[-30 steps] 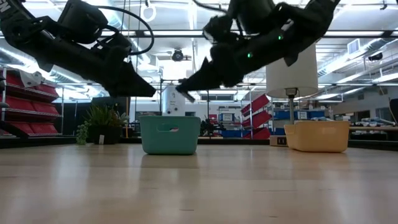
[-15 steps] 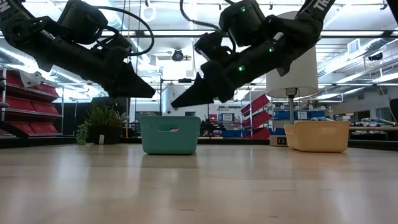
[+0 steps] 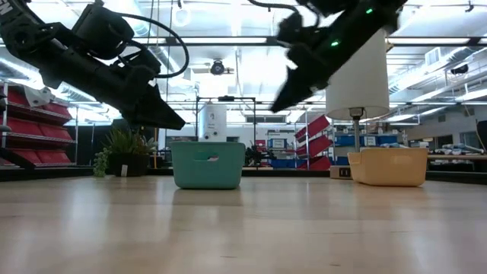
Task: Sort batteries
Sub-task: Move the yellow bin to the center of the table
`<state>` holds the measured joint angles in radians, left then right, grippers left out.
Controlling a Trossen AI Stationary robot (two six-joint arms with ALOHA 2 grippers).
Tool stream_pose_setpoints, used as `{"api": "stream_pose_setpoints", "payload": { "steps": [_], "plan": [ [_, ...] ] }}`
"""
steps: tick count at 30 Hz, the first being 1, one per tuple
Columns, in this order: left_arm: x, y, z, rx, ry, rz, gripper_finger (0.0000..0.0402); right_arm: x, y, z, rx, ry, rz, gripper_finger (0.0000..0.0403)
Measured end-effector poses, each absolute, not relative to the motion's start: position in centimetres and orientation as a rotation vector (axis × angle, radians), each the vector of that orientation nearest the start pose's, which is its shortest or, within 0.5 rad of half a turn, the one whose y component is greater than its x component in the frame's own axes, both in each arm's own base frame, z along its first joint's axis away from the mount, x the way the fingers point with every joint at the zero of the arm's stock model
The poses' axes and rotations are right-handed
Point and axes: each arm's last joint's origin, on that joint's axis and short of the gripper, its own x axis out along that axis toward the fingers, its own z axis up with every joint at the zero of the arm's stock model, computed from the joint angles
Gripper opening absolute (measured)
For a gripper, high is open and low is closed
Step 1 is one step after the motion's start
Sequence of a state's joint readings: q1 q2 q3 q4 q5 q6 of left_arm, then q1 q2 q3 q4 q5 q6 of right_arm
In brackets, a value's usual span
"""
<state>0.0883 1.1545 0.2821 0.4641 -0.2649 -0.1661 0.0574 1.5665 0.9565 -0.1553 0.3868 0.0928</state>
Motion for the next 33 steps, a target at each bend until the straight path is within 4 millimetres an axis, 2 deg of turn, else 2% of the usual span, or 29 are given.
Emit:
{"api": "stream_pose_setpoints", "payload": {
  "steps": [8,15,20,29,33],
  "plan": [
    [20.4,2.1,15.8,-0.122,0.379,0.361,0.0197,25.3,0.5,23.8,0.032,0.914,-0.718,0.0135],
    [20.4,1.5,15.8,-0.115,0.38,0.339,0.0197,20.2,0.0,24.8,0.203,1.031,-1.005,0.0134],
    [20.4,1.2,15.8,-0.11,0.381,0.324,0.0197,19.0,0.0,24.6,0.331,1.064,-1.106,0.0134],
    [20.4,0.6,15.7,-0.098,0.388,0.304,0.0197,17.4,-0.9,21.2,0.524,1.205,-1.154,0.0109],
    [20.4,0.4,15.6,-0.092,0.407,0.295,0.0197,17.0,-1.5,20.5,0.629,1.161,-1.114,0.0101]
  ]
}}
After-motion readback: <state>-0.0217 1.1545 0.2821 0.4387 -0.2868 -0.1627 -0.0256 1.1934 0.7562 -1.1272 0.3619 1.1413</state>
